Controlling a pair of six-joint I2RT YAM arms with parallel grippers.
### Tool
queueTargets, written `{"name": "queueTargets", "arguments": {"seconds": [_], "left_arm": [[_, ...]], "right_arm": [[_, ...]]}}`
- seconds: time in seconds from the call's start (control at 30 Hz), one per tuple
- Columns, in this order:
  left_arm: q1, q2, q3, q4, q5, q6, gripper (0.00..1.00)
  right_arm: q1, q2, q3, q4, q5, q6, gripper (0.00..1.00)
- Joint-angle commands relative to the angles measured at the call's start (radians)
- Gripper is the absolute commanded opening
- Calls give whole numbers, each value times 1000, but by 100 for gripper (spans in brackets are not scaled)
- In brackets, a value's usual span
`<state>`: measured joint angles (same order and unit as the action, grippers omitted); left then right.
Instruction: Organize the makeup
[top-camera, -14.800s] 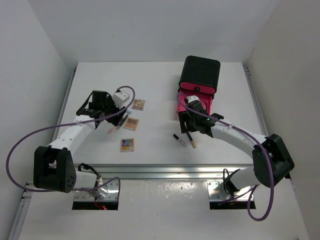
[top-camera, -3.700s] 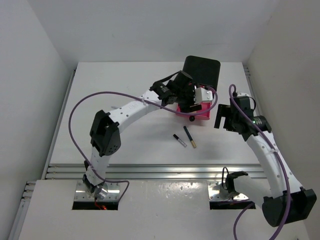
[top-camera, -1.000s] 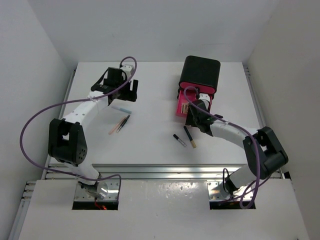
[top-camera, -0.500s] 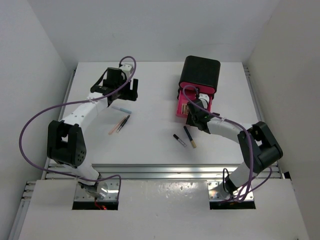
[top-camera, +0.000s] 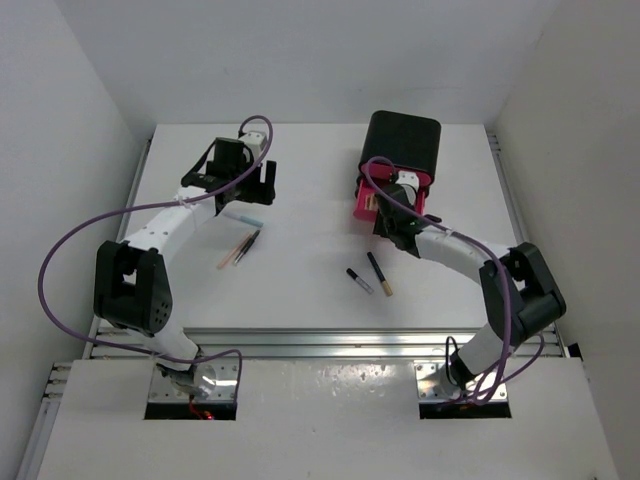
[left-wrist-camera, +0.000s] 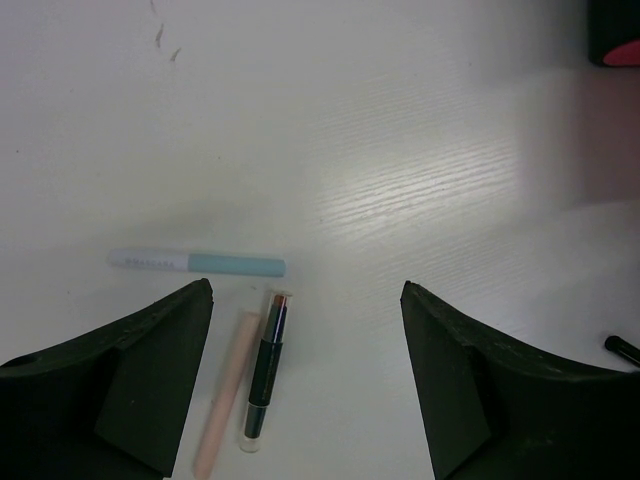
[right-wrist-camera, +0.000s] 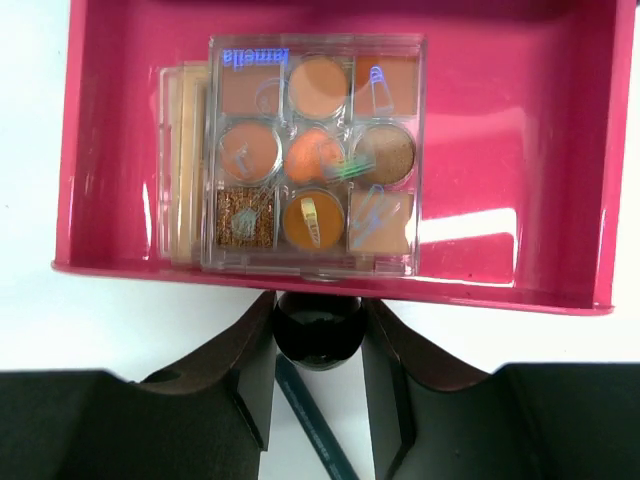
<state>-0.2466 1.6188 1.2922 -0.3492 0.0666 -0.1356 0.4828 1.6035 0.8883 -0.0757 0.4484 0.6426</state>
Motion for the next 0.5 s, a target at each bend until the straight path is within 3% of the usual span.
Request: {"name": "queueTargets", "arguments": {"seconds": [0.0, 0.2, 0.47], "left_arm": [[7, -43, 1, 38, 10, -2, 82], [7, -43, 1, 38, 10, 16, 82], [7, -43, 1, 38, 10, 25, 82]], "right_arm": [[-18, -7, 87, 103, 69, -63, 10], [-58, 36, 106, 132, 47, -50, 10], [-125, 174, 262, 131, -33, -103, 10]]}}
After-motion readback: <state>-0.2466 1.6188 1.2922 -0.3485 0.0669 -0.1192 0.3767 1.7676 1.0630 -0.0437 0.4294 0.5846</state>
